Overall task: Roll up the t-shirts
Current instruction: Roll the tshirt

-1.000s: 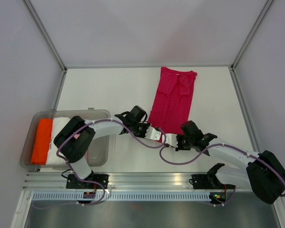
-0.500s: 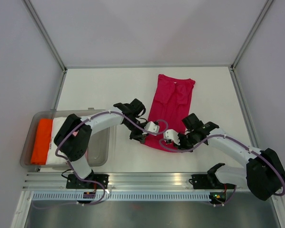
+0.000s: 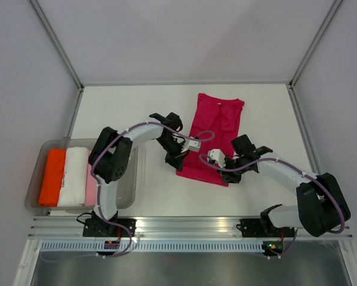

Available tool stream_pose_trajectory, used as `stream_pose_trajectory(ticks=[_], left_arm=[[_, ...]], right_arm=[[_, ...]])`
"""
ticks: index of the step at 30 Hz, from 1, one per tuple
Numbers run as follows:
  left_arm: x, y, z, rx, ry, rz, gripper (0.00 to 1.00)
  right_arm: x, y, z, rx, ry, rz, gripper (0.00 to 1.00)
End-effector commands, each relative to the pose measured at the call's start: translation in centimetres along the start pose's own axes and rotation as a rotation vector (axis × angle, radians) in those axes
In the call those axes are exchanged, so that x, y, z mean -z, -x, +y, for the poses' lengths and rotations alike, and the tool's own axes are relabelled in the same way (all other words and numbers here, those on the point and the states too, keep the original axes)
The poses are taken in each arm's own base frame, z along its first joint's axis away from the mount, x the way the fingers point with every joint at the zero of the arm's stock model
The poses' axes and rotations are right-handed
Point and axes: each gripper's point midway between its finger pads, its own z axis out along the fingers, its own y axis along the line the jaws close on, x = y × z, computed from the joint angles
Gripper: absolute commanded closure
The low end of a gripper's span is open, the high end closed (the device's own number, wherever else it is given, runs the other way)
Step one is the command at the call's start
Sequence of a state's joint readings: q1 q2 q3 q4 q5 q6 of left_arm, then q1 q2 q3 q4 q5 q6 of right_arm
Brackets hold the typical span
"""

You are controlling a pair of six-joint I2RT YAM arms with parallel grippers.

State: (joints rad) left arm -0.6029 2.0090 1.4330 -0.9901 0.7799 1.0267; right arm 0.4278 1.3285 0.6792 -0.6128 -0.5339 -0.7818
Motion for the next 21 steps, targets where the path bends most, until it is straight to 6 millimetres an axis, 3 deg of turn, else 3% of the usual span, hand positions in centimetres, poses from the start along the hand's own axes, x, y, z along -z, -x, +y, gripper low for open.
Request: stream_pose_trajectory(ticks=[1,2,5,8,12,15,18,20,21], left_arm=[[0.7,0.9,-0.1,0.024,-0.041,-0.034,0.98],[0.8,0.9,0.1,0.023,-0.039,-0.034,0.98],[0.8,1.3,0.6,0.017,-0.033,-0.039,0.97],[0.9,1.7,1.1,0.014,-0.028,-0.045,0.97],[0.6,1.1,1.3,0.03,-0.036,-0.033,0.96],[0.8,1.1,1.4,0.043,-0.037,-0.041,0.96],[1.0,1.2,1.3,0.048,-0.038,-0.051,0.96],[1.1,1.2,1.2,0.048,-0.041,-0.052,0.96],[1.1,1.1,1.0,0.055,-0.047,-0.051,0.96]], right_arm=[[1.2,1.6,-1.9,-0.056,-0.068,-0.062,0.81],[1.4,1.4,-1.9,-0.061,-0.077,-0.057,0.65],[2.1,1.5,-1.8,-0.082,-0.092,-0.055,0.5],[3.7,3.2,-2.4,-0.136,-0.122,-0.088,0.5],[7.6,9.2,-5.1,-0.324,-0.219,-0.273,0.48],[9.7,11.9,-5.7,-0.51,-0.253,-0.417,0.47],[10.5,12.2,-6.4,-0.749,-0.312,-0.543,0.49],[12.0,12.6,-6.8,-0.798,-0.387,-0.654,0.48],[11.0,11.1,-6.5,-0.845,-0.397,-0.648,0.47]])
